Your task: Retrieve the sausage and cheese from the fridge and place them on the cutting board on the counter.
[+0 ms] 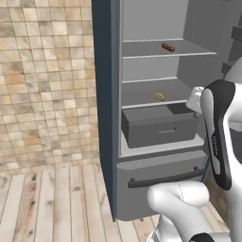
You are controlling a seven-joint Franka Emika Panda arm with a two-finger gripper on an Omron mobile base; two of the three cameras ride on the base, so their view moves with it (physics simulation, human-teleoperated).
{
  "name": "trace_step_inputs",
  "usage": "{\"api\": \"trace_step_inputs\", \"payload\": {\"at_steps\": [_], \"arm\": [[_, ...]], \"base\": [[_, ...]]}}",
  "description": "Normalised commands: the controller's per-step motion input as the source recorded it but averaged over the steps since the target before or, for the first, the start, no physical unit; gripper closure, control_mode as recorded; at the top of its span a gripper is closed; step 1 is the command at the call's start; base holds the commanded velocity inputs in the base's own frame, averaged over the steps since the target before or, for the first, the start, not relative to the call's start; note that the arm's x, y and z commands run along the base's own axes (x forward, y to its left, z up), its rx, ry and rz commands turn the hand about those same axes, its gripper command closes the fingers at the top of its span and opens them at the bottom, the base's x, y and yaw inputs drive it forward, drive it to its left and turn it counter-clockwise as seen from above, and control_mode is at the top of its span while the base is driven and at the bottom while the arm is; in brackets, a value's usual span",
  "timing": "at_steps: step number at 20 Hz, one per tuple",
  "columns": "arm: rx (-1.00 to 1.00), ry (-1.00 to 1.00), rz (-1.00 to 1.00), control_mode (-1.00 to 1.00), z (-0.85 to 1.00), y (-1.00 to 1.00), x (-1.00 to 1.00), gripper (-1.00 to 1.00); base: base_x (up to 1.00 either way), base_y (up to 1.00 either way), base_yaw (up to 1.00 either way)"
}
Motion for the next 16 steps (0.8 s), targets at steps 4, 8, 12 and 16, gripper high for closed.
{"api": "trace_step_inputs", "payload": {"at_steps": [4,8,12,16], "arm": [[0.00,0.00,0.00,-1.00,0.00,0.00,0.00,-1.00],[0.00,0.00,0.00,-1.00,0.00,0.00,0.00,-1.00],[0.00,0.00,0.00,1.00,0.00,0.00,0.00,-1.00],[0.00,0.00,0.00,1.00,0.00,0.00,0.00,-1.00]], "base": [[0.00,0.00,0.00],[0.00,0.00,0.00],[0.00,0.00,0.00],[0.00,0.00,0.00]]}}
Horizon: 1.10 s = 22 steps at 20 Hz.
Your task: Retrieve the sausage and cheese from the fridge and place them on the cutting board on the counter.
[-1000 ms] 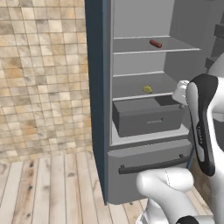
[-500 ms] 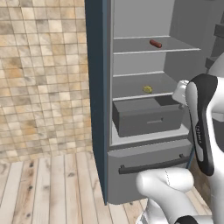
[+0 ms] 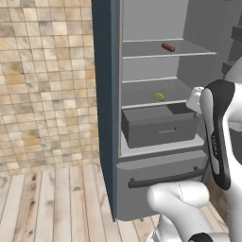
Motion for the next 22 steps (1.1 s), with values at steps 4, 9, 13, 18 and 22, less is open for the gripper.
{"api": "trace_step_inputs", "payload": {"at_steps": [4,9,13,18,22], "arm": [[0.00,0.00,0.00,1.00,0.00,0.00,0.00,-1.00],[0.00,0.00,0.00,1.00,0.00,0.00,0.00,-1.00],[0.00,0.00,0.00,1.00,0.00,0.00,0.00,-1.00],[0.00,0.00,0.00,1.00,0.00,0.00,0.00,-1.00],[0.00,0.00,0.00,1.00,0.00,0.00,0.00,-1.00]], "base": [[0.00,0.00,0.00],[0.14,-0.01,0.00],[0.41,-0.45,0.01],[0.20,-0.48,0.03],[0.15,-0.21,0.02]]}}
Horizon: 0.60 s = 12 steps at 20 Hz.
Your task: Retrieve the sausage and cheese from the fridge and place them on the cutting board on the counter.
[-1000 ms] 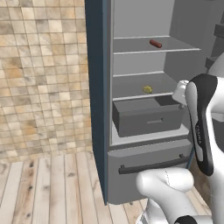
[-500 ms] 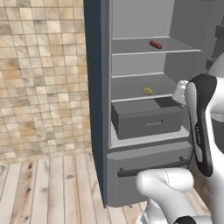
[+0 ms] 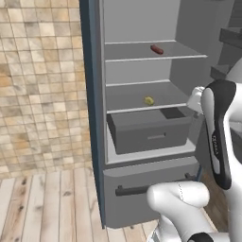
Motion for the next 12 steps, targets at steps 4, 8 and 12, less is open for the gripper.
{"api": "trace_step_inputs", "payload": {"at_steps": [4,8,12], "arm": [[0.00,0.00,0.00,1.00,0.00,0.00,0.00,-1.00],[0.00,0.00,0.00,1.00,0.00,0.00,0.00,-1.00],[0.00,0.00,0.00,1.00,0.00,0.00,0.00,-1.00]], "base": [[0.54,0.00,0.00],[0.58,-0.08,0.00],[0.18,-0.14,0.03]]}}
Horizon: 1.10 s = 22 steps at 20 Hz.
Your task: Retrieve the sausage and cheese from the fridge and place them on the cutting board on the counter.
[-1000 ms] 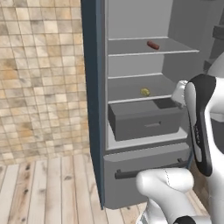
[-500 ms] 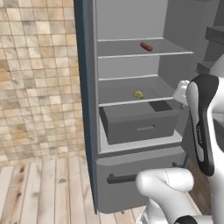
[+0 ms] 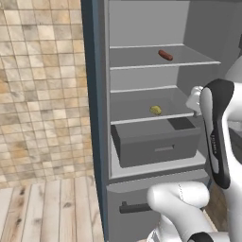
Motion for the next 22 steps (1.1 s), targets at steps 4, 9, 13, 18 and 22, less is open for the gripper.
{"api": "trace_step_inputs", "payload": {"at_steps": [4,9,13,18,22], "arm": [[0.00,0.00,0.00,1.00,0.00,0.00,0.00,-1.00],[0.00,0.00,0.00,1.00,0.00,0.00,0.00,-1.00],[0.00,0.00,0.00,1.00,0.00,0.00,0.00,-1.00],[0.00,0.00,0.00,1.00,0.00,0.00,0.00,-1.00],[0.00,0.00,0.00,-1.00,0.00,0.00,0.00,-1.00]], "base": [[0.00,0.00,0.00],[0.00,0.00,0.00],[0.00,0.00,0.00],[0.00,0.00,0.00],[0.00,0.00,0.00]]}}
